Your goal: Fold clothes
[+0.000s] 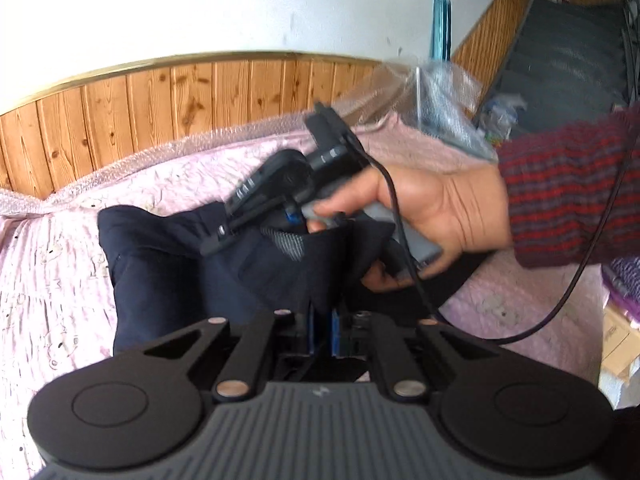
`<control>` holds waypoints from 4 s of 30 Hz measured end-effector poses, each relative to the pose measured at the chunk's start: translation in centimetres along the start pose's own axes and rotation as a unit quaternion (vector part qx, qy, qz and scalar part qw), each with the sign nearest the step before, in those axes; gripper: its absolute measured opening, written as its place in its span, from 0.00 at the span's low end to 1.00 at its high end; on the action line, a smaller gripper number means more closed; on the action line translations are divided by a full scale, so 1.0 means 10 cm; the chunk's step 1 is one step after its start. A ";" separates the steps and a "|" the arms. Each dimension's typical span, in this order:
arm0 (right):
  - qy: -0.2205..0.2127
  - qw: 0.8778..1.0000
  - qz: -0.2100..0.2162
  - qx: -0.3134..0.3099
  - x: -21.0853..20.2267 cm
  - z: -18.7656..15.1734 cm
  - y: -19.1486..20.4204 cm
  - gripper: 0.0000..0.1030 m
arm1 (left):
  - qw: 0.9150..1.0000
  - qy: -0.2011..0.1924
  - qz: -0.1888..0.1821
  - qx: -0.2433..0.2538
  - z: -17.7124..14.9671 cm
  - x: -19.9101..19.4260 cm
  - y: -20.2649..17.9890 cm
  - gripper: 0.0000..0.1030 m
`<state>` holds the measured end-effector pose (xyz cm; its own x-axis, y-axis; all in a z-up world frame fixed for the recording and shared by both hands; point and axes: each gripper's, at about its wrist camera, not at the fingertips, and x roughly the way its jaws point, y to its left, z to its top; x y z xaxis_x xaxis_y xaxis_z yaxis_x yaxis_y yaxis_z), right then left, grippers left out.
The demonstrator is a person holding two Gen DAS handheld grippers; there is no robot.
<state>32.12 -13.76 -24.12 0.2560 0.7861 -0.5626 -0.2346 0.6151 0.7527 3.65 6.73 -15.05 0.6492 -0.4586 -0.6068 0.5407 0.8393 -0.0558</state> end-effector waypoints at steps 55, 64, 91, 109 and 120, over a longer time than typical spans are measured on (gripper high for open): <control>-0.197 0.907 -0.372 -0.018 -2.68 -0.89 -0.94 0.70 | 0.928 0.075 0.086 -0.355 0.04 0.60 0.65 0.64; -0.221 0.881 -0.412 0.064 -4.26 -1.18 -2.41 0.73 | 0.942 0.101 0.022 -0.321 0.62 1.15 -0.71 0.65; -0.201 0.865 -0.392 -0.241 -4.22 -1.61 -1.71 0.00 | 0.955 0.281 -0.088 -0.037 2.12 4.29 -3.88 0.66; -0.108 0.961 -0.194 -0.167 -3.56 -1.24 -1.59 0.27 | 0.938 0.237 -0.019 -0.251 1.22 3.37 -1.75 0.09; -0.102 0.940 -0.282 -0.162 -3.36 -1.26 -1.50 0.69 | 0.954 0.171 0.100 -0.225 1.36 2.87 -1.74 0.79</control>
<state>15.19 -48.64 -20.86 0.5919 0.3213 -0.7392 -0.2728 0.9428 0.1914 20.17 -25.00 -20.69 0.4608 -0.2192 -0.8600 0.0906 0.9756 -0.2002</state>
